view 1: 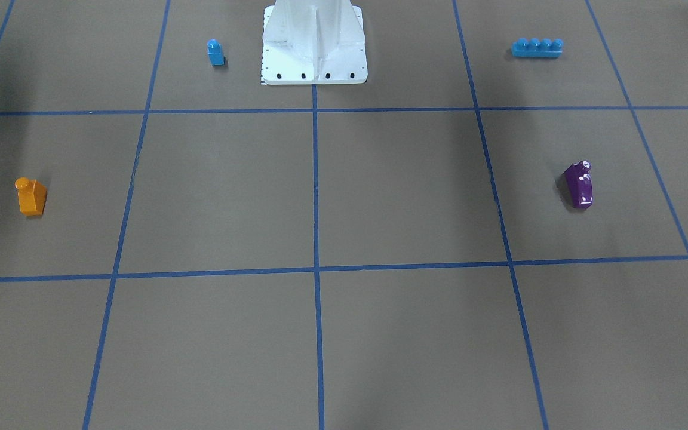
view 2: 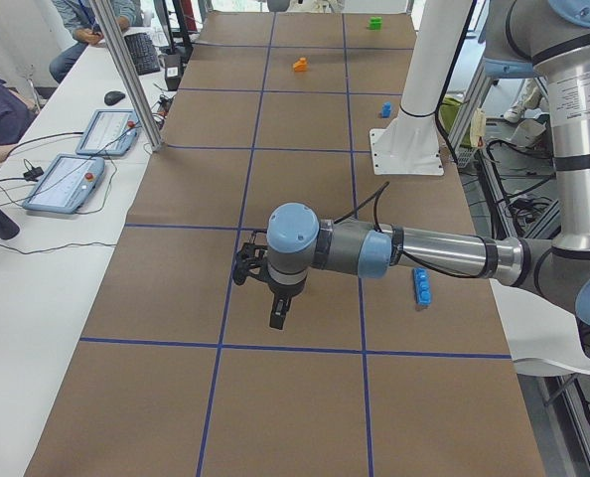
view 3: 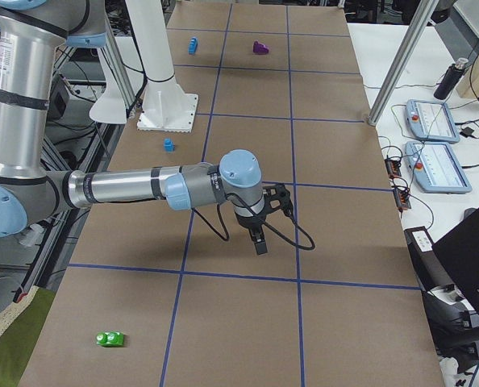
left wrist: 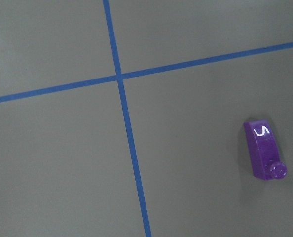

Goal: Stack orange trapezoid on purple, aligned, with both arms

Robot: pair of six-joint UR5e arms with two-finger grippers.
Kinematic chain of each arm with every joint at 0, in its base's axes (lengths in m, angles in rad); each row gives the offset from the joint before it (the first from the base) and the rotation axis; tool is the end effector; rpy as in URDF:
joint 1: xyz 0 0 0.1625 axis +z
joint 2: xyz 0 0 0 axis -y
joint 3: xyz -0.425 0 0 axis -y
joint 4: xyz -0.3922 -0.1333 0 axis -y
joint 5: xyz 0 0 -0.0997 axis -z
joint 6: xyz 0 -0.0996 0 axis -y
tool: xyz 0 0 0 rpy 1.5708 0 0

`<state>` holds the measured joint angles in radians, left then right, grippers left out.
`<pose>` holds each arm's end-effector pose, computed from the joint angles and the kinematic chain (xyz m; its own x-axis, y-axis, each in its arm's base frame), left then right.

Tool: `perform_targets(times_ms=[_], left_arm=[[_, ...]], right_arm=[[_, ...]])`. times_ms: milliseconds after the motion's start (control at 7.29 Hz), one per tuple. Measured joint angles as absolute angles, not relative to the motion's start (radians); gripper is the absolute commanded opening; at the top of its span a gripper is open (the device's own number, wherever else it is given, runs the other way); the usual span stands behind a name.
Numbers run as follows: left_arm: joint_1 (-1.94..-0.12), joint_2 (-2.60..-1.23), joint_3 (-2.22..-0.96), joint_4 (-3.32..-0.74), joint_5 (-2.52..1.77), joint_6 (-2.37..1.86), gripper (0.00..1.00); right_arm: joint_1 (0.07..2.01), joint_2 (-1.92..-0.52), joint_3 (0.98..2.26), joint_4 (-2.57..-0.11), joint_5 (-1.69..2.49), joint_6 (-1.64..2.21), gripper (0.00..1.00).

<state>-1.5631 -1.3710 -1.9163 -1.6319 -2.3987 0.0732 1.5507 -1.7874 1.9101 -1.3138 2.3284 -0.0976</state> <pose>-0.0567 -0.4156 0.5676 0.6729 0.2276 -0.7039 -0.0569 0.9646 0.2575 0.0565 -0.4185 0.5598 0.7160 -0.3584 0.5991 0.0889 0.8979 0.4311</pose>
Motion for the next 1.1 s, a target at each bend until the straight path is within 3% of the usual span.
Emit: perform_targets(times_ms=[686, 1097], left_arm=[[-1.538, -1.41, -1.84, -1.933, -2.407, -0.033, 1.0], [-1.397, -1.407, -1.807, -1.994, -2.393, -0.205, 1.0]], right_arm=[[1.538, -1.784, 1.835, -1.085, 2.372, 0.071, 1.0], [1.409, -1.744, 1.794, -1.047, 2.397, 0.118, 1.0]])
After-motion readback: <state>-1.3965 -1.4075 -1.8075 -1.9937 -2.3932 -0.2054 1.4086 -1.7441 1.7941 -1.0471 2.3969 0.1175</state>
